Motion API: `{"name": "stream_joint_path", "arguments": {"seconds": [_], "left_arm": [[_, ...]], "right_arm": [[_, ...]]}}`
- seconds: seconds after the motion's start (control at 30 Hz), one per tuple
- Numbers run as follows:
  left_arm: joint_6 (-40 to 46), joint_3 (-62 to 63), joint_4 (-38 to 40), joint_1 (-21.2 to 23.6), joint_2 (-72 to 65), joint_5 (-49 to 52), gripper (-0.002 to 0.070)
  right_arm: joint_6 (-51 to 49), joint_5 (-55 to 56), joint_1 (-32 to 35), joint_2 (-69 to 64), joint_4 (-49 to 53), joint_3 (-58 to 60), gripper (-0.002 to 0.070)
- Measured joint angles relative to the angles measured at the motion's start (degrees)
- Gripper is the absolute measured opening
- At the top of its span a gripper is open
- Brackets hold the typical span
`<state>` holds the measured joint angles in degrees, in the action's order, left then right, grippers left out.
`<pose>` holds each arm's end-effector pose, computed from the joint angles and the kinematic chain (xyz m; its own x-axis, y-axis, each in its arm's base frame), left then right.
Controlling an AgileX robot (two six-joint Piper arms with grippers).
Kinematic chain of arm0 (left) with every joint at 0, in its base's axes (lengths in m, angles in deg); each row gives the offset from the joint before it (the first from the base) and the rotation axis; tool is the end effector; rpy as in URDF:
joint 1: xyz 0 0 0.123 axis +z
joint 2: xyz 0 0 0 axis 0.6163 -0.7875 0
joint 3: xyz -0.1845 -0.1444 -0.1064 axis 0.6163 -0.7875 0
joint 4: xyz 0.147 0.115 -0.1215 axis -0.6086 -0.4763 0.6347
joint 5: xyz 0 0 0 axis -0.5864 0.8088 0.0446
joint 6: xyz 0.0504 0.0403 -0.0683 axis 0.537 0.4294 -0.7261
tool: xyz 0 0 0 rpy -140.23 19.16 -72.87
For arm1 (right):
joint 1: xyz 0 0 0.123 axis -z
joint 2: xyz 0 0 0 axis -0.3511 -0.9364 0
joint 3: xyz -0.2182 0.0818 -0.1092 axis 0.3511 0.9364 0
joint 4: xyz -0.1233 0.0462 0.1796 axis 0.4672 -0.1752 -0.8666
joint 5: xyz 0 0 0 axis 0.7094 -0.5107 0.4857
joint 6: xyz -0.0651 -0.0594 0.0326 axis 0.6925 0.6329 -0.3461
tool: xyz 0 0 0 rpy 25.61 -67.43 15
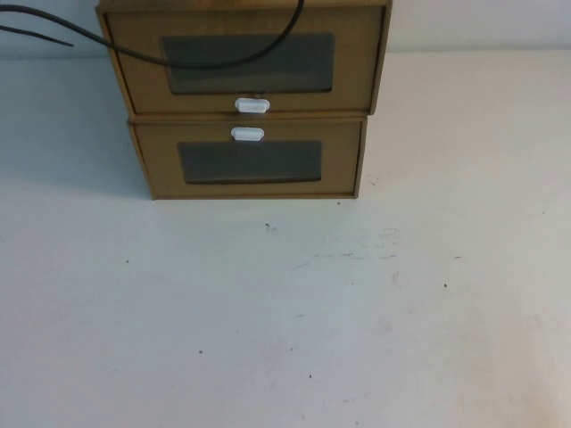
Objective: Open the shoe box
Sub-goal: 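Pull the top drawer of the cardboard box fully open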
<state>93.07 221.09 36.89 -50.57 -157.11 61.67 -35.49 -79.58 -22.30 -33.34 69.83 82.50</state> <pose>0.4060 -0.1399 0.3742 -0.4729 0.3230 -0.8198 0.7084 0.6927 -0.1357 0.0543 0.0056 0.1738 -0.2794 0.0023 -0.9602 -0.0676 0.9975 0.0221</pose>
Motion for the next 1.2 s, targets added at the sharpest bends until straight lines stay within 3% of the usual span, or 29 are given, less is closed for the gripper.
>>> {"name": "stream_joint_path", "arguments": {"seconds": [0.8,1.2], "left_arm": [[-0.4,0.3,-0.4,0.0,-0.1,0.1,-0.0005],[-0.4,0.3,-0.2,0.0,-0.1,0.1,-0.0005]], "right_arm": [[0.0,1.5,0.0,0.0,-0.8,0.0,-0.0013],[0.0,18.2,0.0,0.0,-32.6,0.0,-0.0014]]}}
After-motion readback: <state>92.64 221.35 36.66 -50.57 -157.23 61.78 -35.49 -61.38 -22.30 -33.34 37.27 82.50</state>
